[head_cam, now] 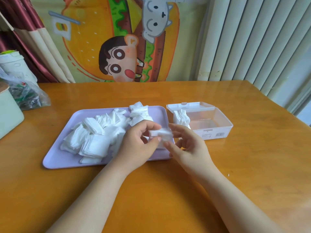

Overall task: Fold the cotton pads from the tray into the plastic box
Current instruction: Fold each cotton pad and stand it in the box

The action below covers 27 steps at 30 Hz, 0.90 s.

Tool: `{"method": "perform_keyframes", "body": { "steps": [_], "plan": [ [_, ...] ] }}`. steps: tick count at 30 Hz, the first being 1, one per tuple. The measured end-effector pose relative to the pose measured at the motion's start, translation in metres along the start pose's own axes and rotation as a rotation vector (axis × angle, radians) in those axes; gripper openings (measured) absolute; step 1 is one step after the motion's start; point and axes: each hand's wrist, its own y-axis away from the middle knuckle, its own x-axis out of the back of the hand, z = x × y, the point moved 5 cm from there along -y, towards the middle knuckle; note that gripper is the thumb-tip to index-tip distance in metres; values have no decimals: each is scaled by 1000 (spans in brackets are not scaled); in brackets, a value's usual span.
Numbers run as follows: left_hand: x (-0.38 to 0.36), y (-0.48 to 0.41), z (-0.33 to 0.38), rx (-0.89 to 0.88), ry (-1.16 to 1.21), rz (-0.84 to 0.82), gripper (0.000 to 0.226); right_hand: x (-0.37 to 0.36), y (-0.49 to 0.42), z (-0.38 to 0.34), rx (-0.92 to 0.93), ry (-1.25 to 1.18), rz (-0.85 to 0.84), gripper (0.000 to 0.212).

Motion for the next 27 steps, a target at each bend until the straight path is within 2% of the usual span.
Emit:
{"method": "perform_keyframes", "body": {
  "steps": [7, 10, 15, 21, 27],
  "plan": [
    [-3, 11, 0, 135, 344, -71, 63, 3, -2, 2, -127, -298, -5, 29],
    [-5, 14, -1, 122, 355, -117, 70, 0, -1, 1, -155, -351, -48, 13],
    [-9, 13, -1, 102, 358, -165, 73, 3, -1, 6, -220, -454, -5, 15],
    [-12, 15, 2, 100, 362, -194, 50, 0, 0, 1, -241, -499, -104, 22],
    [-12, 14, 4, 65, 293, -213, 44, 3, 0, 4, -269, -493, -93, 23]
  ]
}}
